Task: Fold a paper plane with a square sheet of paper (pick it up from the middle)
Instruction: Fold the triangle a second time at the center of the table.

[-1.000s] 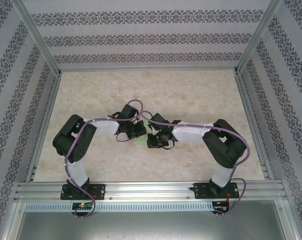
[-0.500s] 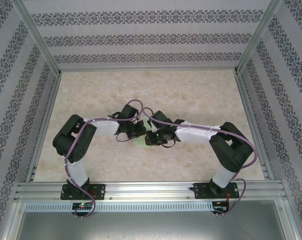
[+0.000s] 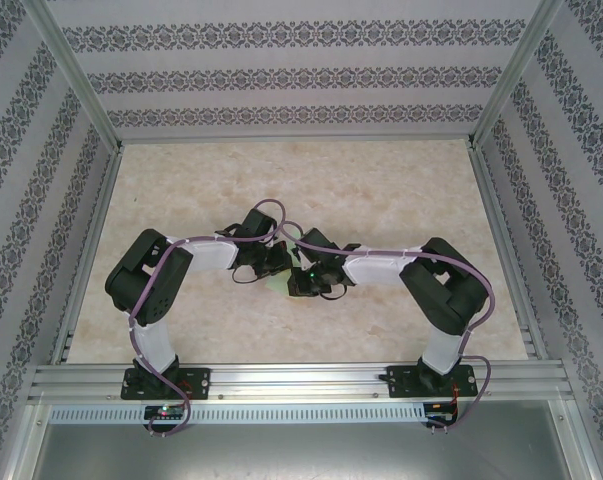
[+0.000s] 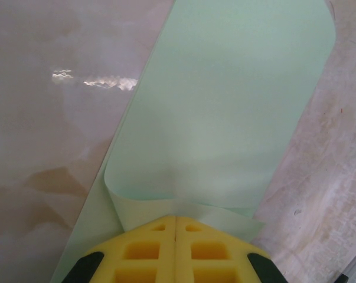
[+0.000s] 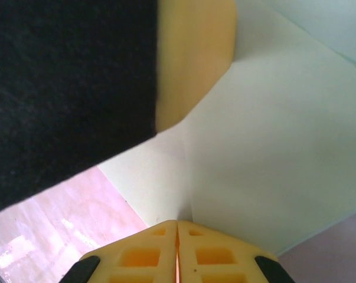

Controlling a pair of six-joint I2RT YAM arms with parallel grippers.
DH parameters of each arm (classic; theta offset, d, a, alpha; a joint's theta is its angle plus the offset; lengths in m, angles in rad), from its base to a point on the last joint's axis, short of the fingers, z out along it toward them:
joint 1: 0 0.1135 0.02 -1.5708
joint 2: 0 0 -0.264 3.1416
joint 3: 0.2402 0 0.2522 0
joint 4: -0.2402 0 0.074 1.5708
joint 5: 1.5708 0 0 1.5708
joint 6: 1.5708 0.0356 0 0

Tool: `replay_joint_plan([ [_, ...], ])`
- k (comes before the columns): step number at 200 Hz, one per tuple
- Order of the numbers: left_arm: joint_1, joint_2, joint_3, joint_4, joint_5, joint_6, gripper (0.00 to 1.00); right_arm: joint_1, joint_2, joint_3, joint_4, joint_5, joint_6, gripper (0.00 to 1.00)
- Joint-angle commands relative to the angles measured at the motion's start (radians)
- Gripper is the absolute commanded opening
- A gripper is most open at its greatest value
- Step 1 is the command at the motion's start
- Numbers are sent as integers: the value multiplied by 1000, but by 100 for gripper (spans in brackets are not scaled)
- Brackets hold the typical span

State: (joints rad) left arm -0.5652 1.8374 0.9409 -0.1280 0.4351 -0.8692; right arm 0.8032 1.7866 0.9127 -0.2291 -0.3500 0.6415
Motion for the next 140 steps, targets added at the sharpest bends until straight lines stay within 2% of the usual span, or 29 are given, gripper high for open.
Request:
replay_joint_plan([
  [1,-9,37,-10,-113,-70,9,4,9,-2,-53,-72,-11,1,8],
  [79,-6,54,-11,-139,-95,4,1,-1,-52,-144,-2,-98,38,11],
  [140,-6,53,-9,-148,-95,13,0,-8,-101,-239,24,-107,76,11],
])
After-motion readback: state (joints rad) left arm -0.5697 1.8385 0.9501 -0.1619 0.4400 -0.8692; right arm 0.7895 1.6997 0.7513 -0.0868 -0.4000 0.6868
